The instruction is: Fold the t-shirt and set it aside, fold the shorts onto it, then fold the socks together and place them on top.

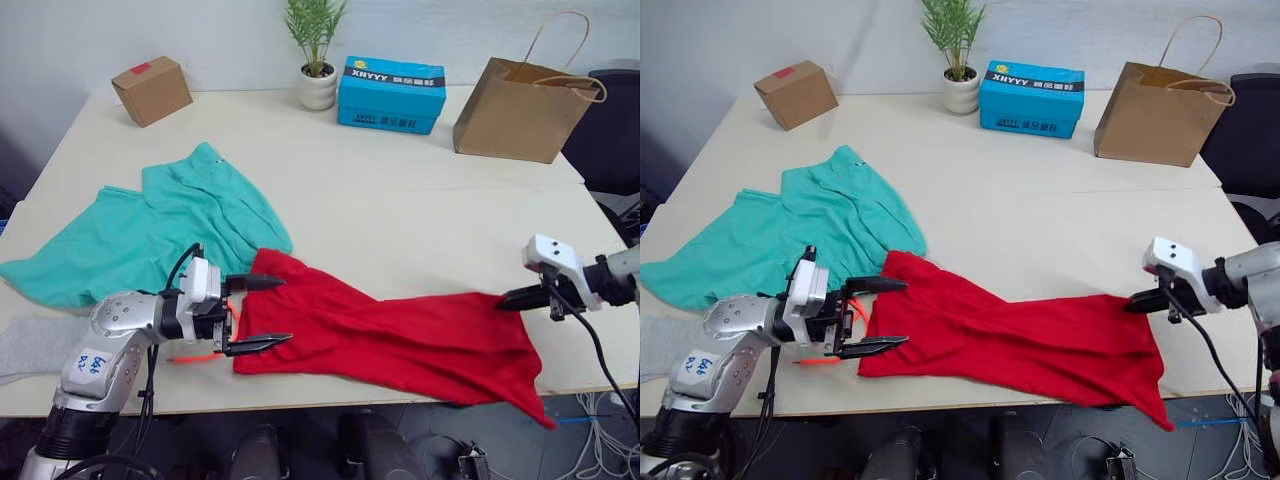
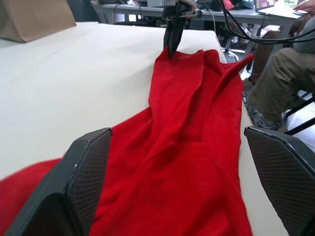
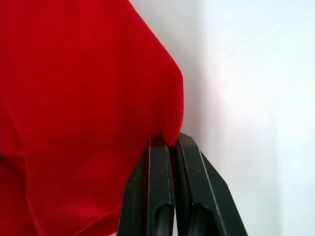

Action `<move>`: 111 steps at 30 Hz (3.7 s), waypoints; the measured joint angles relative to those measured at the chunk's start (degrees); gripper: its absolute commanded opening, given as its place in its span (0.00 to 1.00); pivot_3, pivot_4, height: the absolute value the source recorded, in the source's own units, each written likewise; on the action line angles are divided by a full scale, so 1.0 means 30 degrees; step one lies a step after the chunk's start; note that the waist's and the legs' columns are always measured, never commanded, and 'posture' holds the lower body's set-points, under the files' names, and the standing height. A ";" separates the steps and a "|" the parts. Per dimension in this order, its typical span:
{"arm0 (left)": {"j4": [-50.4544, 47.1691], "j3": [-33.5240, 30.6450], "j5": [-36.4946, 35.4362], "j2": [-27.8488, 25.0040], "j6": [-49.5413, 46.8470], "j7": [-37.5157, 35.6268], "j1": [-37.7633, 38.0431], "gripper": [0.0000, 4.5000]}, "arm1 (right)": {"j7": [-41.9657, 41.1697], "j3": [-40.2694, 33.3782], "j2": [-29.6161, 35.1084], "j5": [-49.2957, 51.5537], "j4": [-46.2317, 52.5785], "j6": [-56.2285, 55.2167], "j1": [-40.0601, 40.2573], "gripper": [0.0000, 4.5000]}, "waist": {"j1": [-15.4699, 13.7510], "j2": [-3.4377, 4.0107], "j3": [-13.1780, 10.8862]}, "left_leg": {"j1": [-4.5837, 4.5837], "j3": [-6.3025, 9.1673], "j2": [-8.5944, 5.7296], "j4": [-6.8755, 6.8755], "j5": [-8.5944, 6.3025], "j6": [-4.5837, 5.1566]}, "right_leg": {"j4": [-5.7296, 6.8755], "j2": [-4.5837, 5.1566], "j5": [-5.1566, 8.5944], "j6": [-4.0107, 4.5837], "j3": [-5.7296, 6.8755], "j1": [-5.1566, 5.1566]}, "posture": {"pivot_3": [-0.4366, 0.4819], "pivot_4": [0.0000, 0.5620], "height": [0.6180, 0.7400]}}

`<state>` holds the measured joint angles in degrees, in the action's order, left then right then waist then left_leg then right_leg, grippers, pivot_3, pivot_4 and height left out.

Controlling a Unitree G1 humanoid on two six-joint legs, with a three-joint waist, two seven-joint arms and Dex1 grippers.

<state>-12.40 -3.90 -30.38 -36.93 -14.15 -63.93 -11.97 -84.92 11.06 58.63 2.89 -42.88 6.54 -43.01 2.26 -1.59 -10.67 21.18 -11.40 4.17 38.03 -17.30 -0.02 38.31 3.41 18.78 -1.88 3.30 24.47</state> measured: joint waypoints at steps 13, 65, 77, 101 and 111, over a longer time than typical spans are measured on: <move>0.1452 0.0036 0.1549 0.1122 0.0789 0.2431 -0.1177 1.00 | 0.5932 -0.0065 -0.2221 -0.3804 -0.9131 -0.6777 -0.5202 0.00 | 0.0323 0.0020 -0.0011 | 0.0020 -0.0020 0.0005 -0.0023 -0.0004 -0.0011 | 0.0001 -0.0004 0.0006 0.0005 -0.0020 0.0028 | 0.48 0.27 1.00; 0.2063 0.6085 0.5968 0.2626 -0.0579 0.4280 -0.0313 0.01 | 1.1466 -1.1696 -0.4226 0.2980 1.3062 -0.2056 1.8344 0.00 | -0.0210 0.0042 0.0081 | -0.0275 0.0025 -0.0013 -0.0114 -0.0026 0.0000 | -0.0137 -0.0045 -0.0021 -0.0040 -0.0080 -0.0273 | 0.48 0.27 1.00; 0.1558 0.6124 0.6056 0.2544 -0.1014 0.4614 -0.0084 0.01 | 1.1621 -1.2194 -0.2419 0.3458 0.8141 -0.1807 1.4516 0.00 | -0.0202 0.0196 0.0181 | -0.0361 0.0021 -0.0046 -0.0264 -0.0029 -0.0001 | -0.0196 -0.0023 -0.0014 -0.0050 -0.0081 -0.0337 | 0.48 0.27 1.00; 0.1095 0.5021 0.5088 0.2857 -0.2192 0.4750 0.0597 0.01 | 1.5580 -0.9924 -0.9142 0.5657 1.4649 -0.0070 1.6564 0.00 | -0.0167 0.0191 0.0176 | -0.0326 0.0028 -0.0045 -0.0314 -0.0026 -0.0024 | -0.0213 -0.0027 0.0001 -0.0045 -0.0076 -0.0289 | 0.48 0.27 1.00; 0.1327 0.4512 0.5007 0.2741 -0.0187 0.4434 0.1623 0.01 | 1.6547 -1.2563 -0.7674 0.5035 0.5225 -0.6069 1.3702 0.00 | -0.0173 0.0183 0.0182 | -0.0338 0.0022 -0.0062 -0.0306 -0.0028 -0.0012 | -0.0221 -0.0010 0.0000 -0.0046 -0.0082 -0.0306 | 0.48 0.27 1.00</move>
<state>-8.42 9.63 -15.36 -28.71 -14.71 -50.63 -7.10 -35.28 -26.63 35.61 17.99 -27.21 -11.67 -1.90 1.74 -1.04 -10.12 20.17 -11.34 3.98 37.12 -17.38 -0.06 37.65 3.38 18.79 -2.02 3.05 23.55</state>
